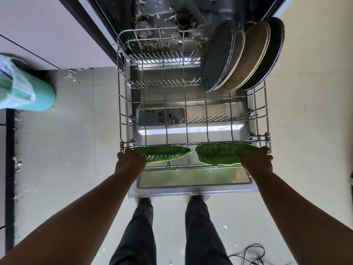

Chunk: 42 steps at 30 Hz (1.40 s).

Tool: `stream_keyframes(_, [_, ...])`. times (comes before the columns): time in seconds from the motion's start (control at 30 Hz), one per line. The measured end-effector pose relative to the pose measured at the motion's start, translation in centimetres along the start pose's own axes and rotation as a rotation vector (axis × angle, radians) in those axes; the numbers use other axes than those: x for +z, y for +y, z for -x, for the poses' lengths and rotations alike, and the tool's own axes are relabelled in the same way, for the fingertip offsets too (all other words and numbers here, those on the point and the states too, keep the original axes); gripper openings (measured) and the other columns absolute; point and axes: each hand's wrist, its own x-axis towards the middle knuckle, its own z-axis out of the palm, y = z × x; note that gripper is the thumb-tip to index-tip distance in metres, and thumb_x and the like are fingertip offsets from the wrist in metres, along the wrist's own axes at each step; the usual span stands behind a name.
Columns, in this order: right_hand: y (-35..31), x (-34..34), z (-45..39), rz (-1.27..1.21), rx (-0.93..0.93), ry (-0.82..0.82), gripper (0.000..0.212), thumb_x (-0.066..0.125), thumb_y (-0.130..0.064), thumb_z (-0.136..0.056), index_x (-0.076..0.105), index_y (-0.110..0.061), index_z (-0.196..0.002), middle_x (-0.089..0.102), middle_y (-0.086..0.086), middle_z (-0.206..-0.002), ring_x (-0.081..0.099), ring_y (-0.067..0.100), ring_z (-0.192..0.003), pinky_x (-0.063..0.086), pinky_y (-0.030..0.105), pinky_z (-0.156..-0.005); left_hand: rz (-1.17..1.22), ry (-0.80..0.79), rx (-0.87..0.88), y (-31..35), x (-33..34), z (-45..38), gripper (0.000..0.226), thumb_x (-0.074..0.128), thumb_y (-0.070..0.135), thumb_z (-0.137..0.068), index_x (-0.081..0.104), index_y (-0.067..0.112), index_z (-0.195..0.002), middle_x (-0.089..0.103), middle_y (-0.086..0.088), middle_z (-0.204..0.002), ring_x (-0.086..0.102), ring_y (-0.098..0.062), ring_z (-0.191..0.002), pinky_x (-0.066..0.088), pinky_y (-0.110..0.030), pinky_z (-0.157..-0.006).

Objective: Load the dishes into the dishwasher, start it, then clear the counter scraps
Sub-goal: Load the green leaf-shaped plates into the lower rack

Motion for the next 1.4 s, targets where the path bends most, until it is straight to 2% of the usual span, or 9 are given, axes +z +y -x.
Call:
stream_keyframes(0.23, [-0.2,-1.7,7.0,0.421,-0.402,0.11,0.052,0.056,-0.034,-0.082,0.045,-0.01,-0.127,0.05,0.014,-0.122,0.053,0.033,-0.113,0.049,0.041,-0.085,-0.208,0.042,0.297,-2.1,-3.4,6.8,0.058,0.043,0.053,-0.094,0.039,0.018,-0.14,0.049,-0.008,-0.133,0.054,-0.03,-0.116,0.045,-0.039,-0.09])
stream_keyframes(0.43, [-2.5,-4.5,17.9,0.716,-0.831,0.034,0.06,0.051,-0.047,-0.084,0.042,-0.018,-0.136,0.054,0.006,-0.131,0.052,0.026,-0.119,0.041,0.035,-0.099,-0.416,-0.001,0.508,-5.4,-10.1,14.8,0.059,0.038,0.052,-0.096,0.032,0.021,-0.146,0.016,-0.006,-0.159,0.015,-0.027,-0.146,0.027,-0.037,-0.112])
stream_keyframes(0.63, [-8.5,-5.9,29.6,0.757,-1.187,0.065,0.066,0.055,-0.054,-0.078,0.046,-0.015,-0.131,0.061,0.012,-0.119,0.057,0.033,-0.11,0.048,0.042,-0.088,-0.232,0.154,0.58,-7.8,-18.8,19.6,0.065,0.04,0.052,-0.096,0.026,0.02,-0.151,0.01,-0.01,-0.161,0.009,-0.03,-0.147,0.014,-0.038,-0.117])
stream_keyframes(0.73, [-12.4,-4.9,35.0,0.782,-1.311,0.12,0.075,0.065,-0.065,-0.06,0.061,-0.014,-0.114,0.069,0.013,-0.104,0.067,0.036,-0.095,0.055,0.047,-0.075,-0.229,0.255,0.563,-11.0,-22.5,19.1,0.066,0.034,0.053,-0.097,0.019,0.019,-0.152,0.004,-0.011,-0.161,0.005,-0.031,-0.148,0.008,-0.041,-0.117])
stream_keyframes(0.83, [-17.0,-3.3,42.6,0.804,-1.422,0.126,0.081,0.048,-0.065,-0.081,0.036,-0.015,-0.143,0.041,0.016,-0.146,0.032,0.037,-0.139,0.03,0.049,-0.11,-0.217,0.317,0.533,-16.2,-26.4,17.6,0.069,0.032,0.055,-0.097,0.011,0.021,-0.154,-0.005,-0.01,-0.161,-0.004,-0.03,-0.148,-0.001,-0.045,-0.117])
stream_keyframes(0.93, [-21.0,-0.7,49.9,0.746,-1.44,0.177,0.083,0.038,-0.066,-0.087,0.017,-0.017,-0.151,0.02,0.012,-0.157,0.012,0.033,-0.146,0.016,0.046,-0.117,-0.198,0.38,0.508,-22.7,-31.0,16.2,0.072,0.03,0.057,-0.097,0.005,0.02,-0.154,-0.009,-0.011,-0.161,-0.008,-0.032,-0.147,-0.004,-0.046,-0.117])
stream_keyframes(1.1, [-27.8,4.5,60.8,0.633,-1.604,0.304,0.087,0.032,-0.07,-0.076,0.043,-0.013,-0.14,0.046,0.014,-0.144,0.036,0.04,-0.136,0.036,0.051,-0.106,-0.169,0.519,0.436,-33.7,-39.9,14.3,0.078,0.021,0.064,-0.094,0.002,0.017,-0.154,-0.007,-0.012,-0.161,-0.007,-0.033,-0.147,-0.006,-0.046,-0.117])
stream_keyframes(1.3, [-35.5,5.3,71.4,0.568,-1.707,0.325,0.081,0.043,-0.065,-0.087,0.02,-0.018,-0.149,0.023,0.006,-0.157,0.014,0.03,-0.146,0.02,0.041,-0.116,-0.054,0.597,0.362,-41.1,-47.9,12.5,0.136,-0.039,0.082,-0.038,-0.003,0.021,-0.154,-0.008,-0.009,-0.161,-0.007,-0.032,-0.148,-0.005,-0.046,-0.117])
stream_keyframes(1.4, [-38.8,5.1,74.4,0.556,-1.712,0.317,0.083,0.04,-0.065,-0.089,0.014,-0.018,-0.152,0.014,0.007,-0.16,0.007,0.03,-0.148,0.014,0.042,-0.118,0.0,0.654,0.324,-42.1,-51.6,11.9,0.112,-0.025,0.082,-0.061,-0.005,0.023,-0.153,-0.013,-0.008,-0.16,-0.012,-0.031,-0.147,-0.007,-0.046,-0.117])
